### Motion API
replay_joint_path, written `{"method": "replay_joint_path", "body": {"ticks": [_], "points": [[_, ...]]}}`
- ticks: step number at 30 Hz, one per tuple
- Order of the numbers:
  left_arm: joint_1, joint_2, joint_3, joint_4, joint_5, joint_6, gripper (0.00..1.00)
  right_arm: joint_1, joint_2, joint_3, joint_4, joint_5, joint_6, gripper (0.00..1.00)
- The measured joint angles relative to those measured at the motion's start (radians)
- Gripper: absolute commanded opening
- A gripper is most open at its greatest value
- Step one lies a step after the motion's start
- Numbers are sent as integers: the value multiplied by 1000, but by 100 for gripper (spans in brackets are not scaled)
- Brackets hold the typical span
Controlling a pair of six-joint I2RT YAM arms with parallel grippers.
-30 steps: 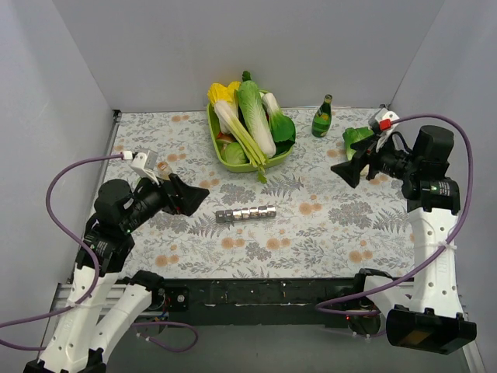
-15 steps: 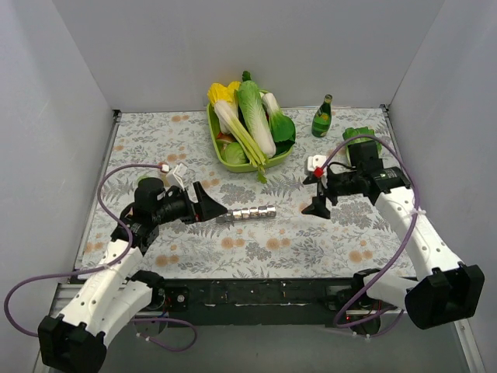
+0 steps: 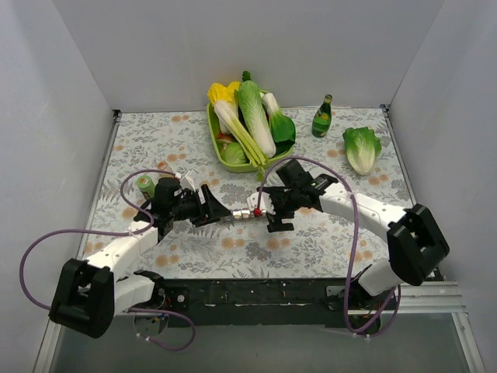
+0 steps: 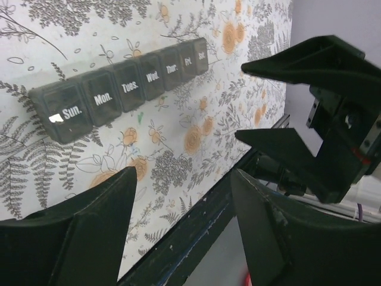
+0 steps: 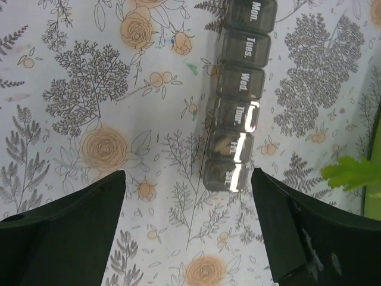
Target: Sort the pills into containers
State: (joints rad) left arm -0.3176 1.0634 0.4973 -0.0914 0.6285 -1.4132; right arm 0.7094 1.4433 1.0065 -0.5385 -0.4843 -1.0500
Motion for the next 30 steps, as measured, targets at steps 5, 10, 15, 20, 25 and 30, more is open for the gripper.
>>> {"method": "replay_joint_path", "body": {"ticks": [5,10,15,20,25,30], "points": [[0,115,-14,101,-20,-24,51,78,123,2,102,49,25,92],[0,177,-19,190,-45,-44,44,95,196,2,186,84,47,91],[0,257,-28,258,-58,-59,41,111,259,38,243,119,64,86],[0,329,-33,308,-62,-75,40,116,321,86,267,142,86,77],[0,368,-33,349,-60,-84,39,117,346,97,270,154,101,70],[0,379,-33,377,-53,-92,37,117,346,97,268,168,108,64]]}}
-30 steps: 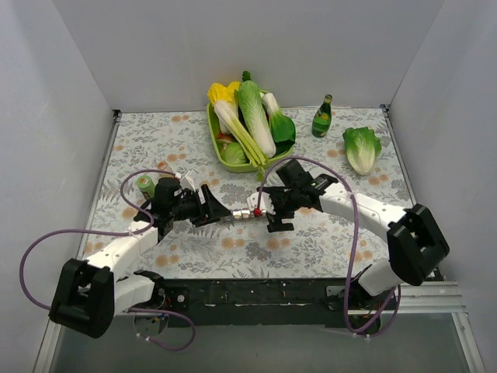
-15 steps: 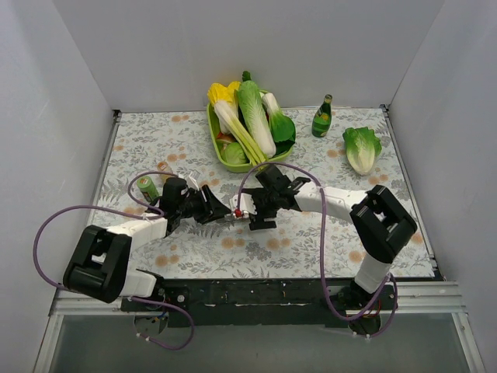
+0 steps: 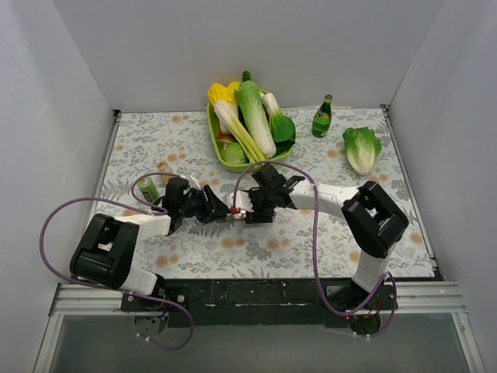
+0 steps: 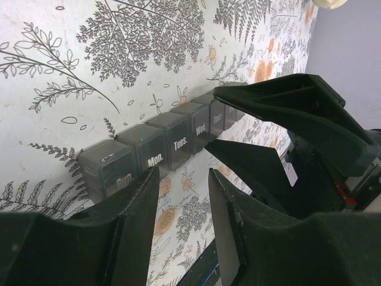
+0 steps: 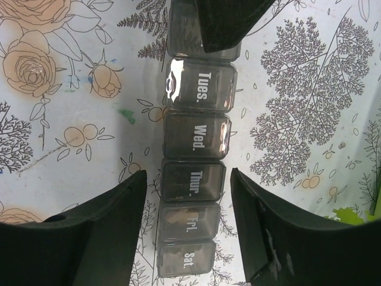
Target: Sort the pills into containers
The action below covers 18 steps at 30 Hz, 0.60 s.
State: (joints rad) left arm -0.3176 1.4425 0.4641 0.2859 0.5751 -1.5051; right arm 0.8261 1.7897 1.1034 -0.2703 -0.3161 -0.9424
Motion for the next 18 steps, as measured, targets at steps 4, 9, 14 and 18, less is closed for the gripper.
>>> {"method": "replay_joint_path", "body": {"ticks": [4,9,14,18], "points": [[0,2,0,20,16,-14,36,0,10,6,-3,0,5,59],[0,11,-1,55,37,-30,35,0,43,32,-11,0,19,53],[-4,71,-15,106,54,-48,34,0,45,35,-12,0,27,50],[-5,110,-16,151,79,-64,31,0,45,36,-12,0,31,48]]}}
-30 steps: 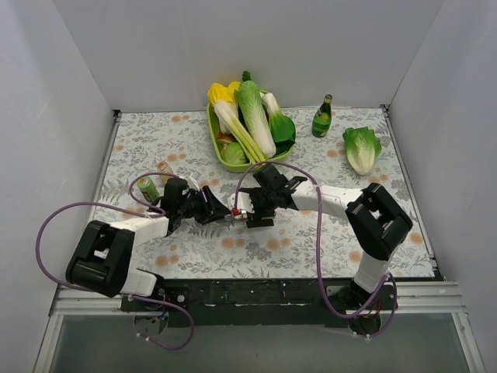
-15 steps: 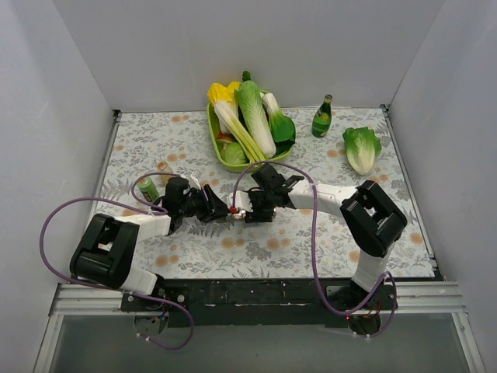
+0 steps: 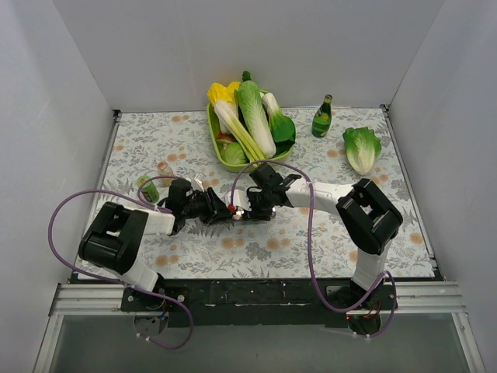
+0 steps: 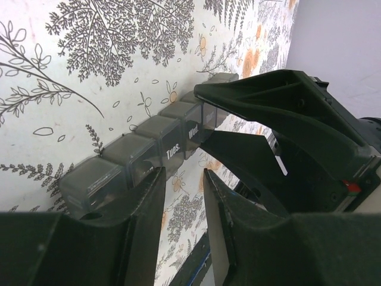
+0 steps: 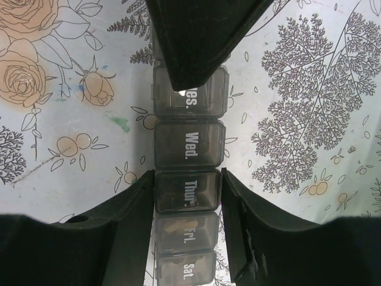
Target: Sort the pills into containers
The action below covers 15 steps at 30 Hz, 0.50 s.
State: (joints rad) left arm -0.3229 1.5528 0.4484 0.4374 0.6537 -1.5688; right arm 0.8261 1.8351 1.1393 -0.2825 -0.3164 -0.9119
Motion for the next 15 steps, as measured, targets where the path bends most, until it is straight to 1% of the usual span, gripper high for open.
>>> {"method": "replay_joint_path", "body": {"ticks": [8,15], "points": [[0,18,0,3,7,7,25,-4,21,45,-56,-18,29,46],[0,27,0,9,12,24,22,-44,68,116,-135,-98,54,46]]}}
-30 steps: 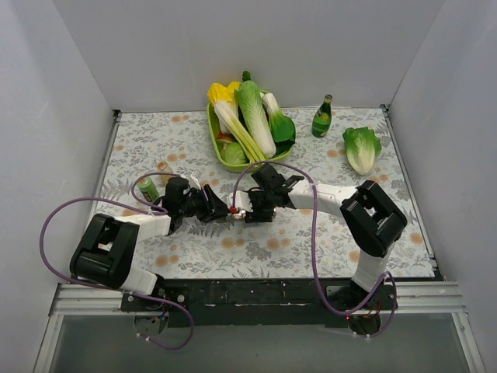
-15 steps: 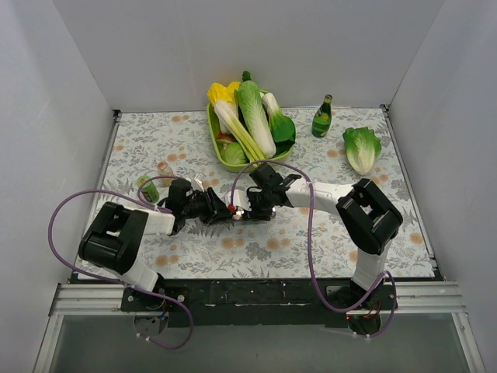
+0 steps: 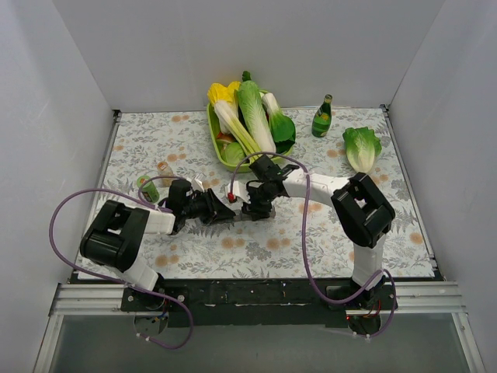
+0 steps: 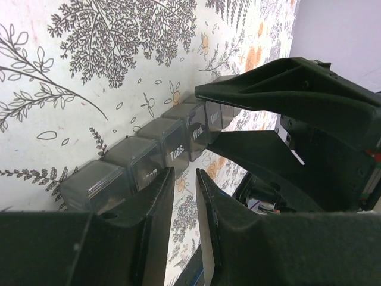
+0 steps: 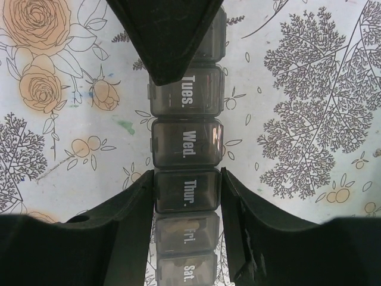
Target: Sort the pills into containers
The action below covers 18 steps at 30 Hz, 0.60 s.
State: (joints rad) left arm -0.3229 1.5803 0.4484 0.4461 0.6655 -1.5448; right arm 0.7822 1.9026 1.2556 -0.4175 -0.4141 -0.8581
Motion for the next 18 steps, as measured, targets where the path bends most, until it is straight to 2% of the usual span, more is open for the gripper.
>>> {"method": "replay_joint_path", "body": {"ticks": [12,18], "points": [[1,33,-3,29,34,17,20,-55,57,83,-83,-121,64,49],[0,35,-3,24,42,24,20,-82,98,141,-136,-167,85,63]]}}
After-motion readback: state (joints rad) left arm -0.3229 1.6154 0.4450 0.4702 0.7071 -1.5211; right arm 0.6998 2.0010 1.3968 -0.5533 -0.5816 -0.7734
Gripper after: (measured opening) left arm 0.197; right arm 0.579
